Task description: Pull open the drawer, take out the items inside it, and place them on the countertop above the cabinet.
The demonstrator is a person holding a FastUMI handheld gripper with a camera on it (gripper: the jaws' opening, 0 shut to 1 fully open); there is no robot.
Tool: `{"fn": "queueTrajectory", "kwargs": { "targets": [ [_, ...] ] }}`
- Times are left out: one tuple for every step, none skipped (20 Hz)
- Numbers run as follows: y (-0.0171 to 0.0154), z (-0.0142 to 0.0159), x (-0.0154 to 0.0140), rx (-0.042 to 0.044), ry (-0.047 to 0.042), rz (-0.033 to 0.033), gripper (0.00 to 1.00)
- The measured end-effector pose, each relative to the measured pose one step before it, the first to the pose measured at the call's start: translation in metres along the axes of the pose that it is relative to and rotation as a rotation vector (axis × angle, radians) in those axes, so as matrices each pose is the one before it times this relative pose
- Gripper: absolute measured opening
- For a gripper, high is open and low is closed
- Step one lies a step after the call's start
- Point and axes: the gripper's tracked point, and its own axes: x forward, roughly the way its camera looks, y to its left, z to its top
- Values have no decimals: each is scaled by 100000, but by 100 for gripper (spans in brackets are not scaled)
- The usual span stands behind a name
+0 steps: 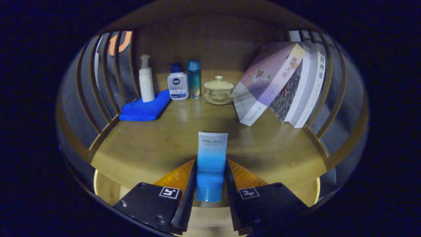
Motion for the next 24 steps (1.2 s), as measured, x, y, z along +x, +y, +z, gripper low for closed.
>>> {"fn": "queueTrajectory", "kwargs": {
  "targets": [
    [-145, 193, -64, 1272, -2544, -985, 55],
    [381, 401, -276, 1934, -2698, 896, 57],
    [224, 217, -351, 1596, -1537, 962, 65],
    [31, -69, -299, 410, -1101, 636, 69],
    [-75, 309, -465, -1507, -1528, -319, 75],
    [-174, 377, -499, -2432, -2510, -706, 82],
    [-235, 525, -649, -2630, -3197, -1201, 83],
    [21, 651, -979, -1815, -3530, -683, 82],
    [227, 597, -1059, -992, -3500, 347, 82],
    [104, 428, -1170, -1058, -2796, 355, 82],
    [-145, 374, -1190, -1210, -2935, -92, 82],
    [-111, 515, -1078, -1220, -3263, 63, 83],
    [46, 397, -1224, -1669, -3069, 1266, 84],
    [-295, -37, -984, -2975, -2590, 421, 84],
    [-526, 444, -1320, -3140, -1982, -331, 90],
    [-605, -8, -1109, -2546, -2409, -1044, 95],
    [-494, 260, -1268, -1268, -2517, -782, 100],
    [-151, 267, -1312, -369, -2573, 371, 100],
    [-270, 122, -1376, 486, -2588, 296, 100],
    [-317, -26, -1367, 236, -2141, 823, 100],
    [-260, -152, -1417, -38, -1518, 624, 100],
    [-482, -429, -1414, -826, -679, 369, 100],
    [-332, -158, -1389, -471, -1614, 19, 100],
    [-345, 112, -1611, -284, -1854, -955, 100]
  ]
}}
